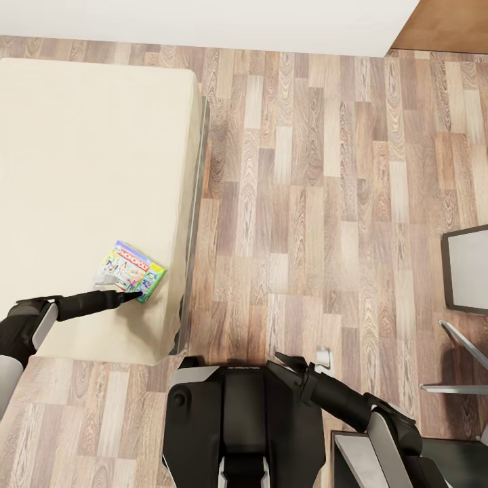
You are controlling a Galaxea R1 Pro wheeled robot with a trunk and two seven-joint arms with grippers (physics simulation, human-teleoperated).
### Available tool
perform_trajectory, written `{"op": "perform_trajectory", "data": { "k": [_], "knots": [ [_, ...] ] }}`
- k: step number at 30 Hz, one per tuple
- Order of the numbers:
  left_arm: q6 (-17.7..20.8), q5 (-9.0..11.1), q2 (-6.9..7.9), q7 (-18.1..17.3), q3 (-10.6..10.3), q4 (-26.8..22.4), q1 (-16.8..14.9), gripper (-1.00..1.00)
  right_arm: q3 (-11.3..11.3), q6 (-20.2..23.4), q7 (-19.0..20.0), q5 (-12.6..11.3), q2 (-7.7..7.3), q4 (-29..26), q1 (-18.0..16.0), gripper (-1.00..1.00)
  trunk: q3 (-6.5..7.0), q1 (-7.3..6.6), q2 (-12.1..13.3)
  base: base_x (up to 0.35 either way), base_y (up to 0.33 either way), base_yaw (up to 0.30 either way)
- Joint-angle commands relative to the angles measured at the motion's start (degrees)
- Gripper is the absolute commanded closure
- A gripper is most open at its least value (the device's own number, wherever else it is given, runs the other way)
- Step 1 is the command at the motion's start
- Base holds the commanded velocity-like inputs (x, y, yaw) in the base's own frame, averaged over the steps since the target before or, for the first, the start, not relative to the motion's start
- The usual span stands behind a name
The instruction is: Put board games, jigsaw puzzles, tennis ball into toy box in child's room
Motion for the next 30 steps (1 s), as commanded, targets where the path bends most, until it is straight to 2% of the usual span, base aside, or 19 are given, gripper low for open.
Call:
{"op": "perform_trajectory", "data": {
  "k": [1, 11, 21, 24, 30],
  "knots": [
    [0.5, 0.31, -0.14, -0.1, 0.01, -0.03, -0.02, -1.0, -0.08, 0.39, 0.07, -0.27, 0.02, -0.01, -0.01, -1.0, -0.05, 0.03, -0.09, 0.0, 0.0, 0.0],
    [1.42, 0.4, -1.25, -0.25, 0.03, -0.89, -0.02, -1.0, -0.07, 0.39, 0.07, -0.27, 0.0, -0.01, -0.01, -1.0, -0.05, 0.03, -0.09, 0.0, 0.0, 0.0],
    [2.93, 0.62, -1.37, -4.28, -0.07, -2.28, -0.02, -1.0, -0.1, 0.47, 0.15, -0.27, -0.06, -0.01, -0.01, -1.0, -0.05, 0.03, -0.09, 0.0, 0.0, 0.0],
    [2.77, 0.55, -0.78, -4.58, -0.02, -2.3, -0.04, -1.0, -0.08, 0.48, 0.16, -0.27, -0.02, -0.01, -0.01, -1.0, -0.05, 0.03, -0.09, 0.0, 0.0, 0.0],
    [2.54, 0.6, 2.89, -5.32, 0.91, -2.31, -0.02, -1.0, -0.07, 0.45, 0.09, -0.22, 0.0, -0.01, -0.01, -1.0, -0.05, 0.03, -0.09, 0.0, 0.0, 0.0]
  ]
}}
